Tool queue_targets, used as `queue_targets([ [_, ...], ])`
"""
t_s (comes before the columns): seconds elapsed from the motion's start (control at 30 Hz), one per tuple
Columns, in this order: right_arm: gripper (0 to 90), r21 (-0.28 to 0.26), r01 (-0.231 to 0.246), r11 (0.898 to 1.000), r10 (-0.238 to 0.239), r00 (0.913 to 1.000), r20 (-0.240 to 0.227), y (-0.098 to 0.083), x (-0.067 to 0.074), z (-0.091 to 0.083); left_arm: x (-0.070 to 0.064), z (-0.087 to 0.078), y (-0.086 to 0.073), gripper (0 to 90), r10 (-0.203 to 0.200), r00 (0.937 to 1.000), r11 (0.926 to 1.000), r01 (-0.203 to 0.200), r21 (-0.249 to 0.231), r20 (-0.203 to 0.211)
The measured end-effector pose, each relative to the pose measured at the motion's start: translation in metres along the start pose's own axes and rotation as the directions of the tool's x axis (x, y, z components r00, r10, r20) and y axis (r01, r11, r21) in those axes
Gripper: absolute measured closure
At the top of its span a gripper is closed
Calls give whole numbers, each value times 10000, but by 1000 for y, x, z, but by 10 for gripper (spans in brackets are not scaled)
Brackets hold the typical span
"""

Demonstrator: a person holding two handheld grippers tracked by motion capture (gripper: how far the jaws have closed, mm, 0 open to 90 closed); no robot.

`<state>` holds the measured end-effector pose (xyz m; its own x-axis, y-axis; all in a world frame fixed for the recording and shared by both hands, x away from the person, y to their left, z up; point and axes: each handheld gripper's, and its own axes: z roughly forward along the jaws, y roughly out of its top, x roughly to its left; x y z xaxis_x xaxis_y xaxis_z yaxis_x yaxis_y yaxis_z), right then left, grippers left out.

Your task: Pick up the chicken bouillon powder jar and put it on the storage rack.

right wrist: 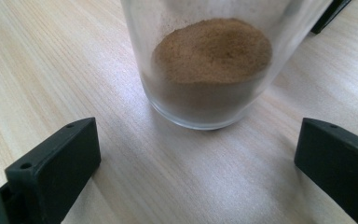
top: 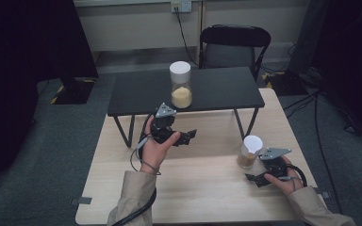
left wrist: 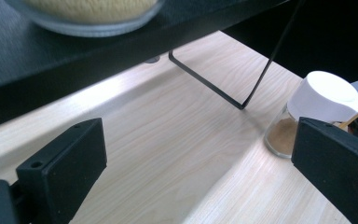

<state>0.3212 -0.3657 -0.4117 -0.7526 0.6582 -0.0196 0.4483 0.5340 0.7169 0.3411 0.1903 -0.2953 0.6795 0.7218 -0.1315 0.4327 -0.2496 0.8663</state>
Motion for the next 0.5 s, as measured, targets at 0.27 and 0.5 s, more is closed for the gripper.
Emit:
queue_targets([
  [0.27, 0, 0, -6, 10000, 6, 10000, 3, 0, 0, 0, 1, 7, -12, 22, -46, 10000, 10000, 45, 74, 68],
  [0.5, 0, 0, -5, 10000, 5, 10000, 3, 0, 0, 0, 2, 10, -21, 22, -48, 9999, 9999, 47, 121, 123],
])
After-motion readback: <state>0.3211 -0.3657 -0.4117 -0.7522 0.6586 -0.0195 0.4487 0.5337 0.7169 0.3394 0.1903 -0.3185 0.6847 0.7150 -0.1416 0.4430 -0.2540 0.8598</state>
